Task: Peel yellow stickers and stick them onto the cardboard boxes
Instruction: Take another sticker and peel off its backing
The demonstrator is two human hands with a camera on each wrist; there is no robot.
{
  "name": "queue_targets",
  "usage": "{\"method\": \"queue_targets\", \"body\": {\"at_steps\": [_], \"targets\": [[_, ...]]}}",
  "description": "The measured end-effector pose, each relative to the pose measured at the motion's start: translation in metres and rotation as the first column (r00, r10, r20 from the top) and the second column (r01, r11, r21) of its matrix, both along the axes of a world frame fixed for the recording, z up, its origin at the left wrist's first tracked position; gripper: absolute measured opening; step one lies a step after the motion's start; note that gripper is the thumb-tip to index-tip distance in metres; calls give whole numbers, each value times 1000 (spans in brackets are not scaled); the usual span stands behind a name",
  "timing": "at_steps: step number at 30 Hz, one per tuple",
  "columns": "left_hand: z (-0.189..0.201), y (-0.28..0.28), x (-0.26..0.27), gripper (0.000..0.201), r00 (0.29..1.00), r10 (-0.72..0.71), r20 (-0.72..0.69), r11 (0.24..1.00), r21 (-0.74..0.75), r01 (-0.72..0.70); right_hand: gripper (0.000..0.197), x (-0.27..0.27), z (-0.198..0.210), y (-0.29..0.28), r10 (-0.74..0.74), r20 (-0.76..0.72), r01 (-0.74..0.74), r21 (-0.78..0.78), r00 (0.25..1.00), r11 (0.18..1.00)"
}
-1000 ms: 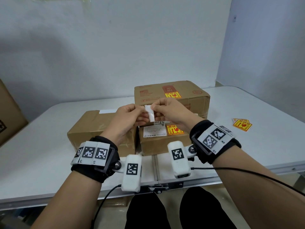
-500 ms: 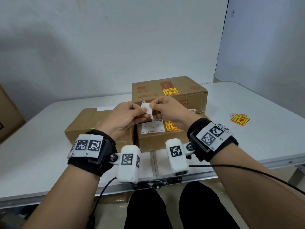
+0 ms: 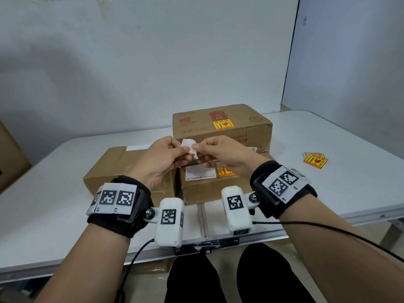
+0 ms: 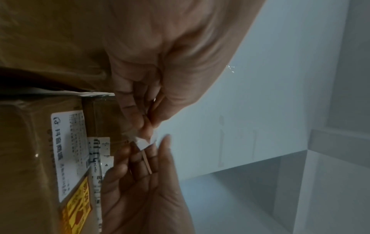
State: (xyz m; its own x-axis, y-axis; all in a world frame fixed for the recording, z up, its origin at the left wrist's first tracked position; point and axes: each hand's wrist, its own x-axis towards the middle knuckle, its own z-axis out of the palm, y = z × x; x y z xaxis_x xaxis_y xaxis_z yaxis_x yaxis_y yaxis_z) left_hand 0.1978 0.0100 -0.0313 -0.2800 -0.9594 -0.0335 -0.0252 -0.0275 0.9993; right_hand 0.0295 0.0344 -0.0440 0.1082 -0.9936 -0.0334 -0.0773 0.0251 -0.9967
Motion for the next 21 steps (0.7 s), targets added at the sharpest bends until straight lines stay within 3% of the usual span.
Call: {"method": "queue_targets", "body": {"at_steps": [3, 14, 18, 21], "targets": [[-1, -1, 0, 14, 1000, -20, 21, 1000, -22, 20, 9, -1, -2, -1, -16, -26, 15, -21, 1000, 1000], [3, 0, 7, 19, 993, -113, 27, 994, 8, 113, 11, -8, 1, -1, 112, 79, -116, 48, 991, 992], [0, -1, 2, 5, 994, -42, -98, 997, 56, 48, 11, -2, 0, 0, 36, 93, -36, -5, 995, 999], [-7, 1, -3, 18, 998, -36, -42, 998, 54, 38, 9, 1, -5, 0, -24, 43, 27, -74, 999, 997]]}}
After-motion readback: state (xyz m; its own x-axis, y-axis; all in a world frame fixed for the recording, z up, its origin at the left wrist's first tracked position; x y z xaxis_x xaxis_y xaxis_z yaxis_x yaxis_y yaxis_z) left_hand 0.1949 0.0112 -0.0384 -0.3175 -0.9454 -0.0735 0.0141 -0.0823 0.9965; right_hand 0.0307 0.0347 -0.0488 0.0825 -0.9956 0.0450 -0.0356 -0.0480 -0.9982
